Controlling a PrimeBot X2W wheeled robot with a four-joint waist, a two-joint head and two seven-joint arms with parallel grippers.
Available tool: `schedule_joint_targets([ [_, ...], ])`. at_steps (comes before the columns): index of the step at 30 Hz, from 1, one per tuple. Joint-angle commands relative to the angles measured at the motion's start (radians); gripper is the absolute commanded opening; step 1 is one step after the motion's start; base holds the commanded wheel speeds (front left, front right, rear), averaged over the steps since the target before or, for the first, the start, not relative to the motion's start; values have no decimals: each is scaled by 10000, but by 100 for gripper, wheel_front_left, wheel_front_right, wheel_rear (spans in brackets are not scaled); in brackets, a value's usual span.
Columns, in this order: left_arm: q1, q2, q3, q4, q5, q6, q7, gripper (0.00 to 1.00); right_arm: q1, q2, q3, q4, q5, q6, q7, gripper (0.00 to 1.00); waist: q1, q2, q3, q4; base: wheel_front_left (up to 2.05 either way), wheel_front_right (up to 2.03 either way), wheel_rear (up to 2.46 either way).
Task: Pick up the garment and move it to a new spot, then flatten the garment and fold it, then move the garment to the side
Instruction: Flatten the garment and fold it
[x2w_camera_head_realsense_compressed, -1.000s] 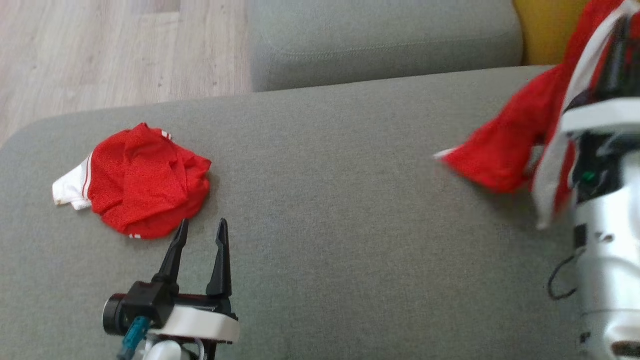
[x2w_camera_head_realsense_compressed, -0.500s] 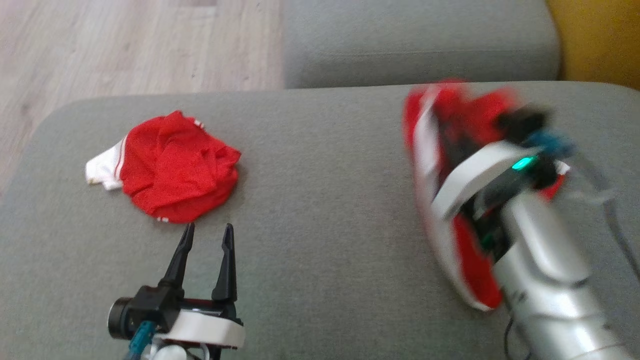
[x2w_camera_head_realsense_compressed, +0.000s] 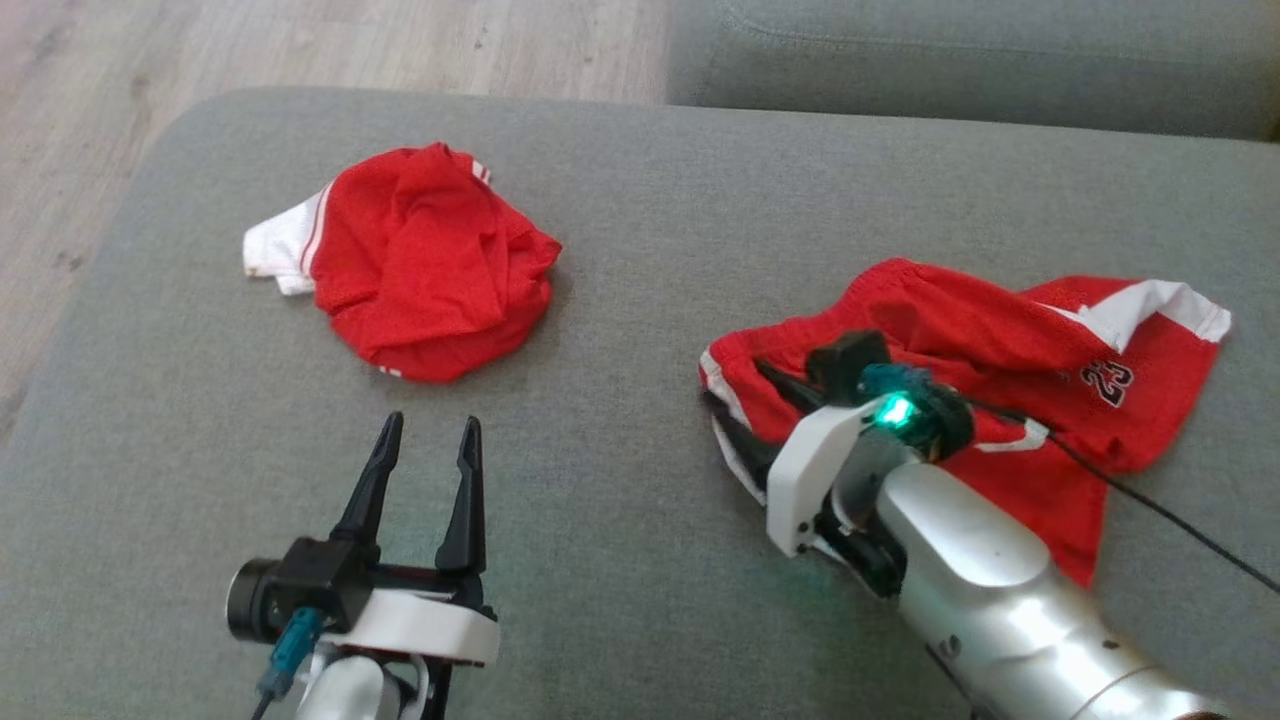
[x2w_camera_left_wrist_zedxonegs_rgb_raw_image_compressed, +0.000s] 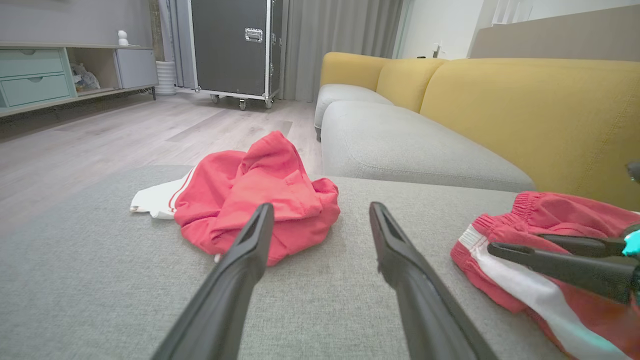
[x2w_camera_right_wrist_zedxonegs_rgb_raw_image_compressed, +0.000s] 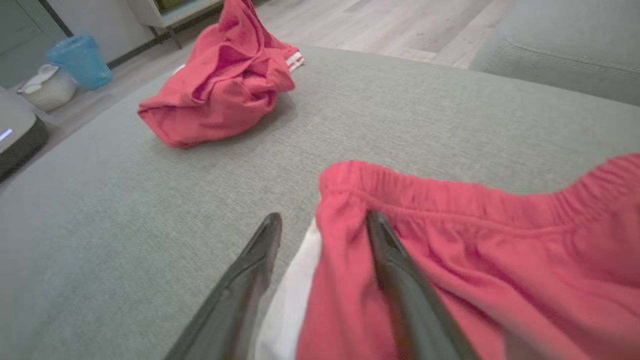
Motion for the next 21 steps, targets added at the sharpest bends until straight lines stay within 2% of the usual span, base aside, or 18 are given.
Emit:
schedule_joint_targets([
  [1,-454,9,328,-288,-58,29,-80,100,-294,206,269,-279,286,-7,-190,100,-2,0,-17,-161,0,0,0],
  [7,-525,9,574,-406,-37,33,-80,100,-597,208,430,-255,1046,-7,-944,100,-2,0,-184,-921,0,0,0],
  [14,-486,9,831,-604,7,30,-80,100,-653,209,-319,-191,1215,-7,-1794,100,-2,0,-484,-1824,0,0,0],
  [19,-419,9,927,-782,-18,53,-80,100,-377,25,-1517,-121,727,-7,-2274,100,-2,0,-692,-2441,0,0,0],
  [21,-354,9,993,-872,-10,72,-80,100,18,-101,-2480,-332,366,-7,-2414,100,-2,0,-745,-2776,0,0,0],
])
